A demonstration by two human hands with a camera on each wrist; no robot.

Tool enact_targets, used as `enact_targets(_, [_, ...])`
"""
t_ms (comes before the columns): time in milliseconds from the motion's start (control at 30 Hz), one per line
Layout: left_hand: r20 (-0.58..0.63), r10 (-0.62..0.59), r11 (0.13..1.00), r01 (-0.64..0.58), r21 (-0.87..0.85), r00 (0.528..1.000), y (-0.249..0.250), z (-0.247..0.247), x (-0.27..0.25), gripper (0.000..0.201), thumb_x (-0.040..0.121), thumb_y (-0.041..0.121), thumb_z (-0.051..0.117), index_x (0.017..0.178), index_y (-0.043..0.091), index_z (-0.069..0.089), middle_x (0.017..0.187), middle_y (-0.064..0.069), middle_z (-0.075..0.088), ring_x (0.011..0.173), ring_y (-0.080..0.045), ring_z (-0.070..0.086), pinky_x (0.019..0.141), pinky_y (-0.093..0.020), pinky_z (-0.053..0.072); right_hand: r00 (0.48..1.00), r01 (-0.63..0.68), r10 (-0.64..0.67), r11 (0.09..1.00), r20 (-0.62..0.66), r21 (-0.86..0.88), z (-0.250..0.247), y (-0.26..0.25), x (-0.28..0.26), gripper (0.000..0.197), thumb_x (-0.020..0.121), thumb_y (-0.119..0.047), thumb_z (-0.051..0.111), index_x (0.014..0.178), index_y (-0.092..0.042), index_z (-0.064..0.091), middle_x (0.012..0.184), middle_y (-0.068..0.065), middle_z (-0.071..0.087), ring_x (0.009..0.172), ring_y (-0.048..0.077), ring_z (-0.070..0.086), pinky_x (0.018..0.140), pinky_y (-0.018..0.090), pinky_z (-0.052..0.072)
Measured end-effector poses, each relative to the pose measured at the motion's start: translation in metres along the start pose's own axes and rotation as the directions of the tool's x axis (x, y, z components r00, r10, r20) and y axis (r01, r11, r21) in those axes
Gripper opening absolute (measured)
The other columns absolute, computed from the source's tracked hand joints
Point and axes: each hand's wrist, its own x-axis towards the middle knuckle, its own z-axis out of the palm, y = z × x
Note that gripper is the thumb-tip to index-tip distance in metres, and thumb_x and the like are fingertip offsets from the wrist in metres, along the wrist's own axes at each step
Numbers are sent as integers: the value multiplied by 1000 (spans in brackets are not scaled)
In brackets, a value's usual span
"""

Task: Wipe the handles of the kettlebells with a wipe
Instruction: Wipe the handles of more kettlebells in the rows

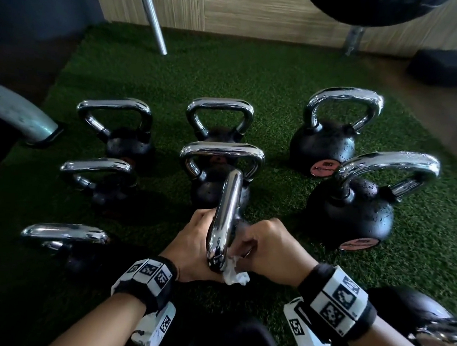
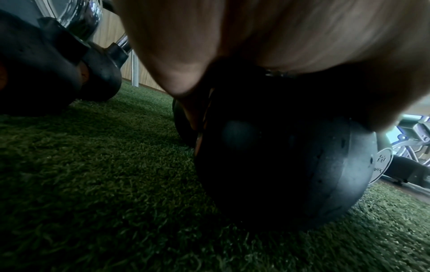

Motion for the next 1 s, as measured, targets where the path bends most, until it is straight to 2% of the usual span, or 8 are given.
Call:
enact_targets(133, [-9, 6, 999, -6, 40, 1000, -2, 3, 0, 114, 42, 54, 93, 135, 52, 27, 133, 23, 28, 127, -6, 50, 107, -35, 50, 995, -69, 69, 998, -69, 2, -9, 9, 11, 26, 74, -1, 85, 94, -17, 83, 78, -14, 74, 71, -13, 66, 69, 2, 45])
enact_targets(300, [-11, 101, 993, -100, 67, 995, -4, 5, 0, 103, 43, 58, 86, 132, 50, 35, 131, 51, 12, 134, -7, 40, 109, -33, 48, 988, -93, 98, 995, 123, -43, -2, 1, 29, 12, 84, -5, 78, 92, -13, 81, 84, -2, 77, 65, -3, 61, 65, 7, 45])
enact_targets(400, [-10, 70, 992, -69, 102, 997, -6, 5, 2, 113, 43, 59, 89, 142, 34, 42, 137, 42, 12, 129, 2, 42, 107, -29, 49, 976, -86, 74, 995, 205, 51, -3, 1, 28, 9, 89, -4, 74, 87, -11, 79, 73, -8, 72, 59, -5, 58, 58, 9, 42])
enact_targets(533, [-12, 85, 993, -84, 77, 996, -6, 6, -1, 113, 43, 57, 90, 139, 48, 31, 138, 38, 14, 129, 10, 39, 109, -24, 45, 963, -153, 84, 954, 257, 259, -2, 9, 22, 31, 91, 0, 72, 84, -30, 76, 68, -24, 71, 64, -12, 62, 62, 6, 44])
enact_targets(633, [-2, 55, 995, -54, 89, 998, -9, 6, 0, 115, 43, 59, 90, 142, 43, 34, 138, 38, 13, 129, 13, 37, 109, -24, 46, 957, -170, 73, 924, 279, 342, 2, 13, 22, 27, 91, 2, 71, 96, -23, 79, 88, -10, 79, 81, -2, 70, 74, 14, 52])
enact_targets(700, [3, 44, 993, -45, 107, 999, -14, 7, 1, 118, 44, 63, 90, 146, 31, 41, 141, 33, 14, 131, 14, 33, 110, -26, 46, 952, -197, 46, 849, 302, 491, 2, 18, 22, 27, 89, 12, 68, 110, -4, 75, 106, 12, 78, 92, 14, 71, 82, 23, 57])
enact_targets(800, [3, 49, 990, -49, 132, 999, -20, 10, 2, 116, 45, 67, 88, 144, 24, 46, 143, 24, 19, 131, 21, 22, 111, -25, 43, 934, -289, 33, 656, 356, 697, 7, 24, 22, 43, 82, 14, 65, 124, 16, 58, 112, 27, 67, 79, 9, 72, 67, 16, 57])
enact_targets(1000, [26, 156, 963, -158, 218, 987, -15, 10, 6, 85, 51, 67, 81, 127, 36, 60, 144, 27, 30, 145, 1, 9, 114, -14, 33, 937, -345, 31, 256, 349, 903, 16, 40, 27, 58, 83, 15, 64, 135, 20, 39, 104, 17, 73, 84, 21, 76, 78, 31, 64])
